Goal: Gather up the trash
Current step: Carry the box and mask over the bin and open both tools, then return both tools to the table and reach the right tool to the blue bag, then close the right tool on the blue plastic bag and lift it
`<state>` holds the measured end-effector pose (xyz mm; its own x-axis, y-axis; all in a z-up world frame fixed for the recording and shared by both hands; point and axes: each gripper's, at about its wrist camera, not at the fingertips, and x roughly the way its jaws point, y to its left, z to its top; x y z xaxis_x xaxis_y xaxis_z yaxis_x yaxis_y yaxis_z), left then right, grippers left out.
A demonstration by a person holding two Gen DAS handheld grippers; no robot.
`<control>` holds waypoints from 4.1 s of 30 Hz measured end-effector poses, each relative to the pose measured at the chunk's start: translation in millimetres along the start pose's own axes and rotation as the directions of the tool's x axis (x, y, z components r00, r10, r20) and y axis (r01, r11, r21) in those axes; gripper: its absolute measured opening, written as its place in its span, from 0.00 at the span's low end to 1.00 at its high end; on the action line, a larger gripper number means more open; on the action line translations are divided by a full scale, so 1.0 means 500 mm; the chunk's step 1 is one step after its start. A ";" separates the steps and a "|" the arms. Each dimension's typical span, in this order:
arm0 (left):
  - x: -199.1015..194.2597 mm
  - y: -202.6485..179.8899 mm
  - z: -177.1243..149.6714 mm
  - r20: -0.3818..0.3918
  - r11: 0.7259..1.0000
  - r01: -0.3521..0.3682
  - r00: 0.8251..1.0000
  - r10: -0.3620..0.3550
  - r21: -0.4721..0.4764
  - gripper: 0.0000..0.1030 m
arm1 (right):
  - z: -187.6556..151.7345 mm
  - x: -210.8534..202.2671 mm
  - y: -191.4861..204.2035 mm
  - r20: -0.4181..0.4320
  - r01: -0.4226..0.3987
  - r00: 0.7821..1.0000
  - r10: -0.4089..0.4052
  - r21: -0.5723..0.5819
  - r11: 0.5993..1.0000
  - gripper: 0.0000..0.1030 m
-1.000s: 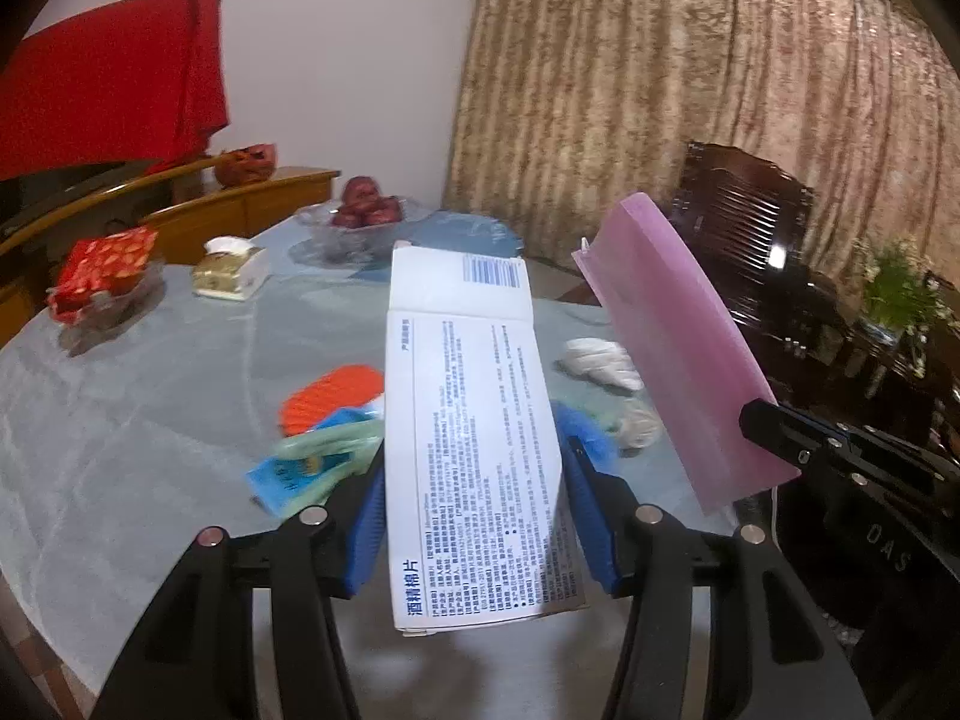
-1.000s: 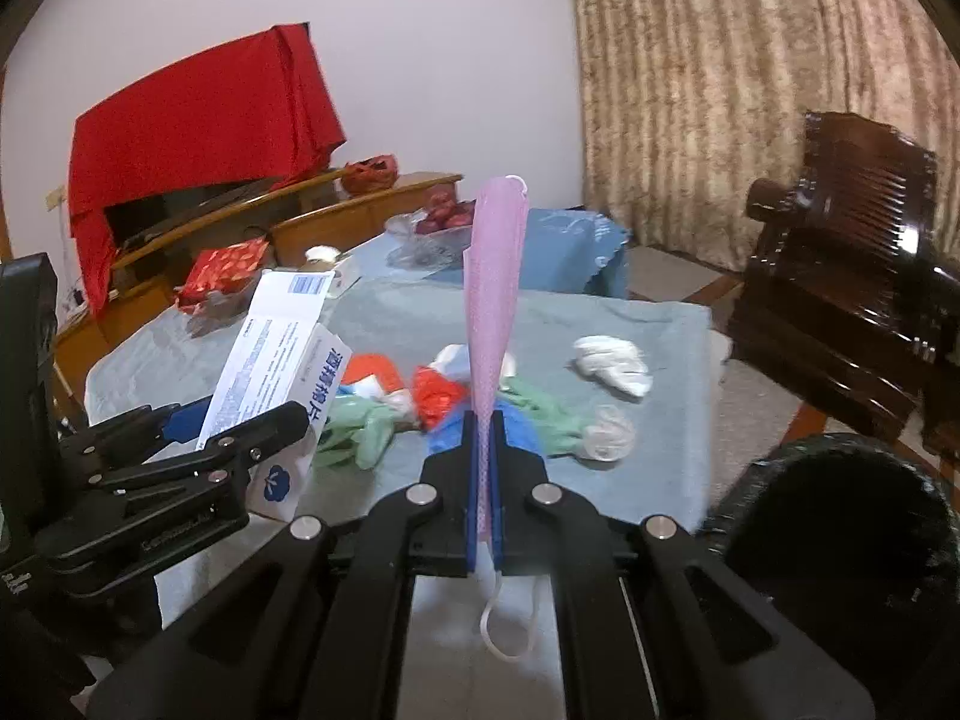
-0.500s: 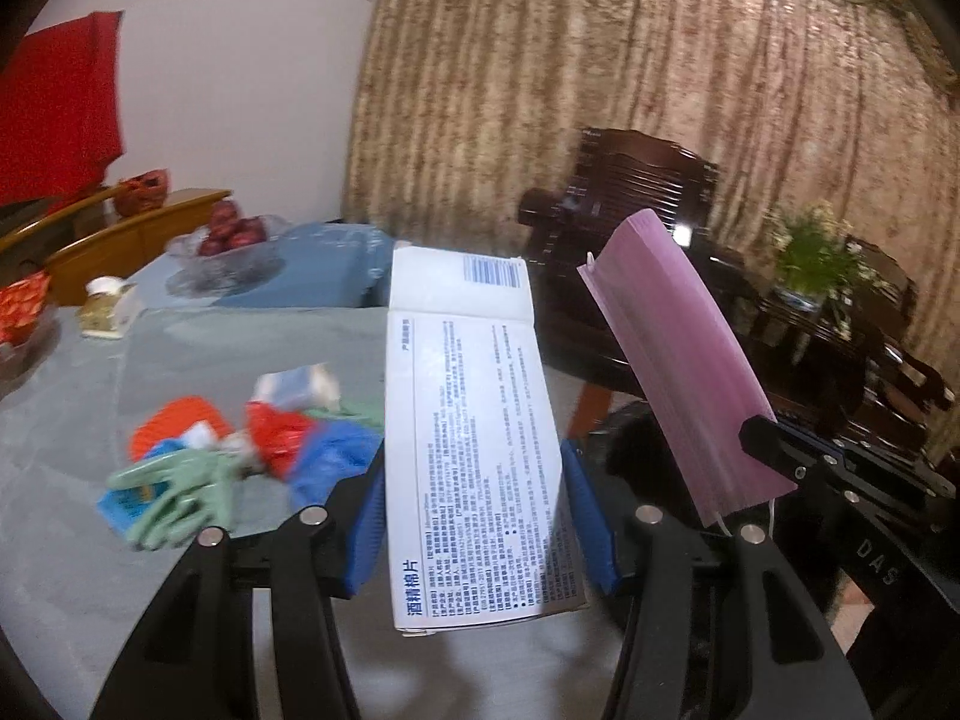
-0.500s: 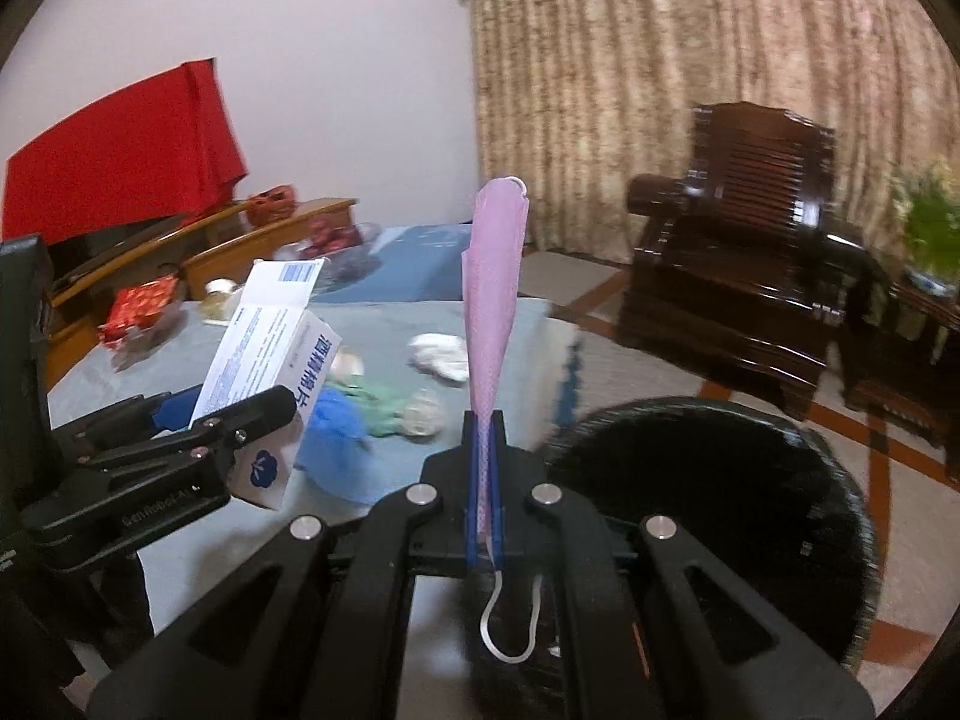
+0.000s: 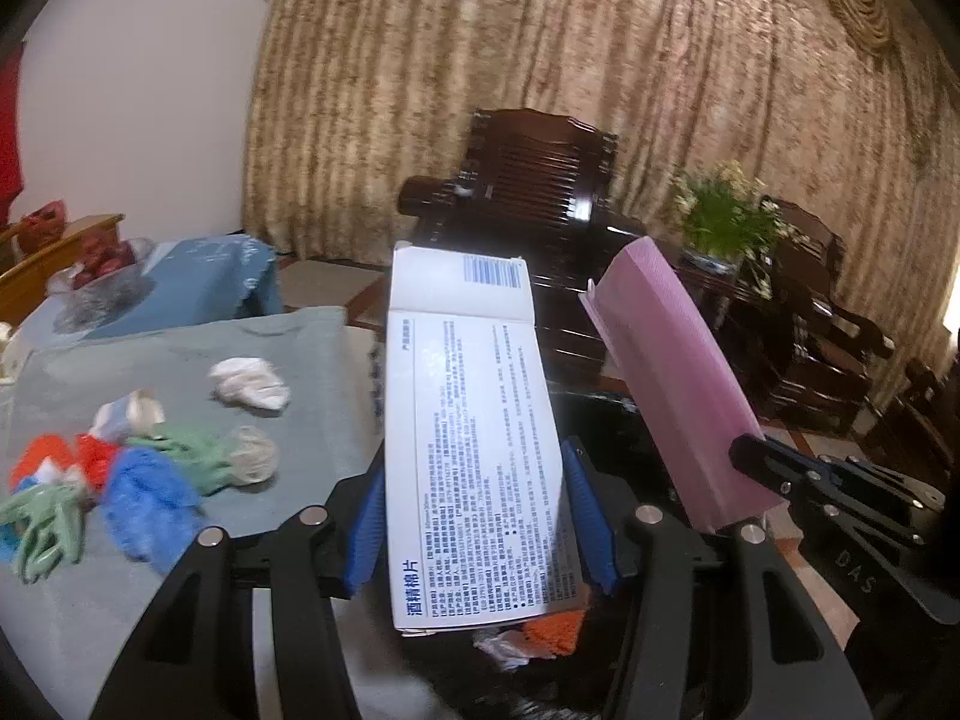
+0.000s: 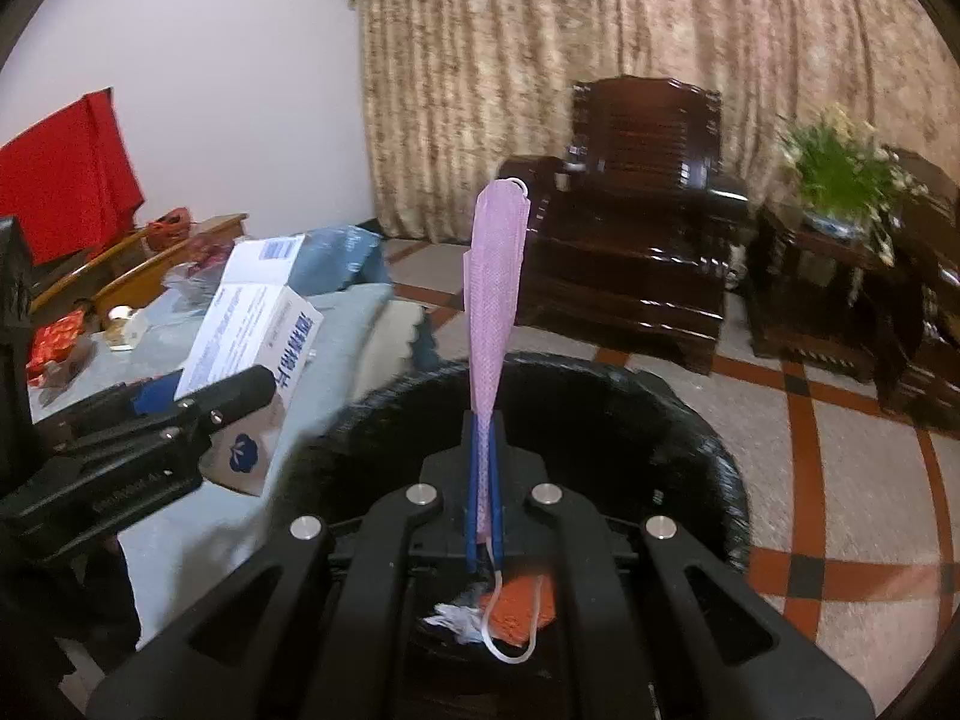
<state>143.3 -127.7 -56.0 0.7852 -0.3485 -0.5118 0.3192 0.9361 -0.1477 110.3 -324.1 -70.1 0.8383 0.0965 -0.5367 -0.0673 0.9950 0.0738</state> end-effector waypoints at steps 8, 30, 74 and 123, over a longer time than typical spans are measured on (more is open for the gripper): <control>0.060 -0.058 -0.006 -0.039 0.998 0.057 0.998 -0.056 0.026 0.52 | -0.038 0.019 -0.068 -0.041 0.065 0.997 -0.063 0.051 0.997 0.02; 0.113 -0.046 -0.030 -0.125 0.997 0.078 0.989 -0.079 -0.012 0.78 | -0.093 0.055 -0.103 -0.121 0.152 0.983 -0.140 0.104 0.983 0.84; -0.221 0.533 -0.140 -0.043 0.843 -0.495 0.866 0.498 -0.211 0.89 | 0.009 0.221 0.517 -0.086 -0.303 0.952 0.292 -0.155 0.940 0.92; -0.056 0.523 -0.114 -0.081 0.899 -0.380 0.925 0.372 -0.216 0.74 | 0.019 0.319 0.468 -0.205 -0.277 0.948 0.244 -0.151 0.949 0.48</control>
<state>174.8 129.6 -128.5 0.8019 0.0295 -0.5967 -0.1262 0.9846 -0.1209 233.3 -76.3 -130.7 0.6670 0.3392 -0.6634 -0.3774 0.9215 0.0917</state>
